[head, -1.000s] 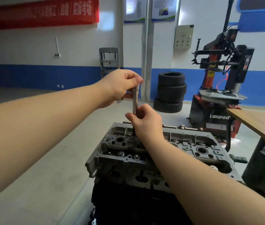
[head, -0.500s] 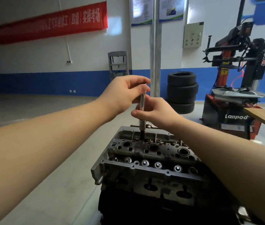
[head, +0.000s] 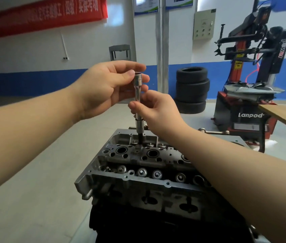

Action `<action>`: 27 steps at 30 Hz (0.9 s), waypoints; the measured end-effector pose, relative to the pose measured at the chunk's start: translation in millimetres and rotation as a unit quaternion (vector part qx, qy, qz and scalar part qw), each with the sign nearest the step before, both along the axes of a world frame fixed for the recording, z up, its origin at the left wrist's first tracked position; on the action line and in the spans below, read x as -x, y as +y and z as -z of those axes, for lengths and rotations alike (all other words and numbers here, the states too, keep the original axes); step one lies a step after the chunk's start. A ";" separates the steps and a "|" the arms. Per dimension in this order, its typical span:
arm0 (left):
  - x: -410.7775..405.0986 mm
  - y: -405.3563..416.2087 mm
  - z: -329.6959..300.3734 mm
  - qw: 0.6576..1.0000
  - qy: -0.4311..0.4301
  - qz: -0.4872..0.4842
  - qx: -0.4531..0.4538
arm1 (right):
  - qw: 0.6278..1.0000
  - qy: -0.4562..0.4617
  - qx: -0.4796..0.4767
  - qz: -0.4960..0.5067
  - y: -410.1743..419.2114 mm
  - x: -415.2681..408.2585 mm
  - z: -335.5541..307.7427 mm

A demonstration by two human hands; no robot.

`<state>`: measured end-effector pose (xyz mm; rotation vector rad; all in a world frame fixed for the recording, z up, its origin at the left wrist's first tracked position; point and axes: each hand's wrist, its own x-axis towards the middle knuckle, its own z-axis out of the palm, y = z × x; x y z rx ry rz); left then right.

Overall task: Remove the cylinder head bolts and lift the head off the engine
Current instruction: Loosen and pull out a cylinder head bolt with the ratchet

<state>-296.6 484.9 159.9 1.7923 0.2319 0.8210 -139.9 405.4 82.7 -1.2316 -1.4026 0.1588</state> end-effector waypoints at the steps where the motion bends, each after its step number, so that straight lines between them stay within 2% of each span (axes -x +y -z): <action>1: 2.4 1.5 -0.3 1.000 0.006 0.009 0.004 | 1.000 0.006 0.004 -0.012 -0.4 1.3 0.2; 4: 6.4 4.1 0.5 0.999 0.028 0.004 -0.028 | 0.998 0.031 0.006 -0.049 -2.1 4.7 1.7; 7: 6.4 4.4 0.5 0.996 0.032 -0.031 -0.070 | 0.999 0.015 0.011 -0.044 -4.7 8.0 3.8; 12: 0.1 -0.2 1.3 0.982 0.023 -0.141 -0.124 | 0.995 -0.008 0.029 0.099 -6.6 9.8 9.9; 15: -5.8 -3.7 0.9 0.977 0.013 -0.182 -0.107 | 0.991 -0.046 0.039 0.118 -8.4 9.2 12.9; 17: -7.9 -5.0 0.2 0.981 0.023 -0.173 -0.086 | 0.989 -0.077 0.039 0.119 -8.0 8.8 12.8; 22: -2.2 -6.9 3.7 0.998 0.039 -0.021 0.036 | 0.989 -0.105 0.067 0.079 -8.6 5.1 8.7; 24: 0.3 -6.3 5.3 0.999 0.037 -0.029 0.018 | 0.994 -0.076 0.070 0.039 -10.8 5.1 10.3; 27: -0.4 -9.3 4.4 0.993 0.027 -0.110 -0.020 | 0.995 -0.058 0.076 0.023 -11.7 6.8 12.7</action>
